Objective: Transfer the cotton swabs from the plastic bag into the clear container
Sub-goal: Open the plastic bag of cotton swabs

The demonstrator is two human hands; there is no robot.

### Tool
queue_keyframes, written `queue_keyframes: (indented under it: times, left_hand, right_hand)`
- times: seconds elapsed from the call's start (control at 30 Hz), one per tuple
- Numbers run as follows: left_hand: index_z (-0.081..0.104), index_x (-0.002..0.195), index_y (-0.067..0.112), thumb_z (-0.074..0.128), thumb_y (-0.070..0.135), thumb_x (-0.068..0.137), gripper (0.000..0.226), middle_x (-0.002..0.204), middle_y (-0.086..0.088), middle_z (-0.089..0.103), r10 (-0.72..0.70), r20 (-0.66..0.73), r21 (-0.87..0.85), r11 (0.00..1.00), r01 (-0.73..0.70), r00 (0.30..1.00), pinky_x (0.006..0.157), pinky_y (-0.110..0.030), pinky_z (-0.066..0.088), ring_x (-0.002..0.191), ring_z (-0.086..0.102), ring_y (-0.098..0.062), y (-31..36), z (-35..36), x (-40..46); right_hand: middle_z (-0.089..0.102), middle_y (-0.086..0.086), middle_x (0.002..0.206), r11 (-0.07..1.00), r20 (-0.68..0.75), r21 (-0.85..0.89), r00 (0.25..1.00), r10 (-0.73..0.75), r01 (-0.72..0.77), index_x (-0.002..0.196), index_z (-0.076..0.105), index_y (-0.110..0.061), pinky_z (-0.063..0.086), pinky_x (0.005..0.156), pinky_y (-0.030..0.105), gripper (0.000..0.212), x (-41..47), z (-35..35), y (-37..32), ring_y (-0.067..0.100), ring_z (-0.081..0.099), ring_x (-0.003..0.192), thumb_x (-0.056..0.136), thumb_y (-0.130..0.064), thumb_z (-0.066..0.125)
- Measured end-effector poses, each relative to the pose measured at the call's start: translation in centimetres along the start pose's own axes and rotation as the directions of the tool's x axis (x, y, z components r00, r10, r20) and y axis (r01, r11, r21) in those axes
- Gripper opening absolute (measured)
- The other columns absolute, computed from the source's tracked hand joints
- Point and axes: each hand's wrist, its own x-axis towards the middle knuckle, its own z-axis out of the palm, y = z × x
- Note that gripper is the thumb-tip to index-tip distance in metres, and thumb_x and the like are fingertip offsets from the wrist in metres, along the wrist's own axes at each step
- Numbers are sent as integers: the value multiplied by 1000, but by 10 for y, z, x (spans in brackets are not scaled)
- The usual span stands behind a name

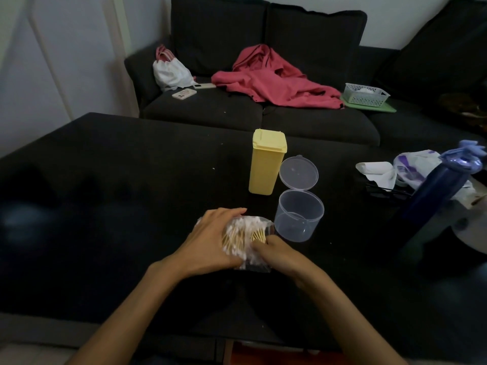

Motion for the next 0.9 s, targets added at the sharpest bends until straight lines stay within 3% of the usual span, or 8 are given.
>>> queue_keyframes:
  times: [0.1, 0.17, 0.23, 0.33, 0.53, 0.73, 0.83, 0.9]
  left_hand:
    - [27, 140, 38, 76, 32, 74, 82, 110, 41, 20, -19, -8, 13, 1000, 19, 1000, 106, -31, 31, 120, 24, 3, 2, 3, 3]
    - [28, 140, 38, 75, 37, 74, 81, 115, 35, 28, -26, -38, 43, 999, 28, 999, 106, -31, 31, 122, 24, 1, 0, 7, 5]
    - [29, 141, 38, 75, 41, 73, 81, 129, 22, 36, -21, -74, 89, 996, 27, 997, 106, -32, 31, 126, 25, -2, -3, 10, 6]
    - [29, 141, 37, 76, 43, 71, 85, 135, 14, 40, -21, -137, 117, 992, 38, 990, 105, -29, 30, 127, 28, -4, -5, 17, 9]
    - [28, 142, 36, 76, 42, 70, 87, 132, 11, 42, -35, -179, 149, 987, 63, 983, 102, -27, 27, 126, 29, -7, 3, 25, 15]
    - [25, 144, 33, 77, 43, 70, 91, 132, 10, 43, -103, -159, 125, 984, 123, 982, 107, -33, 23, 128, 30, -10, 6, 23, 20]
    - [27, 143, 33, 76, 49, 69, 90, 130, 9, 45, -129, -185, 121, 981, 153, 974, 108, -34, 23, 127, 32, -11, 5, 27, 22]
    - [28, 142, 34, 76, 49, 68, 89, 129, 9, 45, -148, -198, 110, 979, 172, 969, 108, -34, 23, 127, 32, -12, 5, 31, 24]
  right_hand:
    - [60, 6, 109, 999, 2, -47, 1000, -17, 17, 128, 48, -10, 48, 88, 29, 33, -1, -3, 1, 15, 60, 97, 98, -22, 39]
    - [59, 0, 98, 999, 9, -42, 1000, -30, 30, 129, 48, -11, 49, 77, 24, 33, -2, -6, 3, 10, 60, 88, 98, -20, 40]
    - [60, 3, 106, 997, 2, -54, 999, -51, 52, 133, 45, -11, 46, 71, 19, 36, -2, -10, 3, 7, 57, 84, 99, -20, 40]
    - [55, 9, 127, 996, 13, -84, 999, -42, 43, 138, 38, -12, 44, 77, 22, 40, -4, -13, 3, 9, 55, 92, 100, -23, 38]
    - [51, 10, 134, 979, -23, -159, 991, -135, 130, 139, 38, -13, 46, 95, 31, 42, -3, -12, 8, 18, 55, 114, 98, -17, 42]
    - [57, -4, 95, 987, 78, -102, 990, -113, 121, 124, 50, -12, 45, 68, 18, 28, -4, -20, 5, 5, 58, 83, 98, -14, 41]
    - [61, 9, 103, 982, 110, -169, 992, -67, 85, 121, 52, -8, 47, 74, 23, 29, -1, -23, 5, 14, 58, 87, 98, -22, 43]
    - [58, 9, 104, 981, 106, -189, 994, -27, 47, 123, 50, -9, 47, 73, 23, 30, 1, -25, 6, 14, 56, 87, 98, -24, 43]
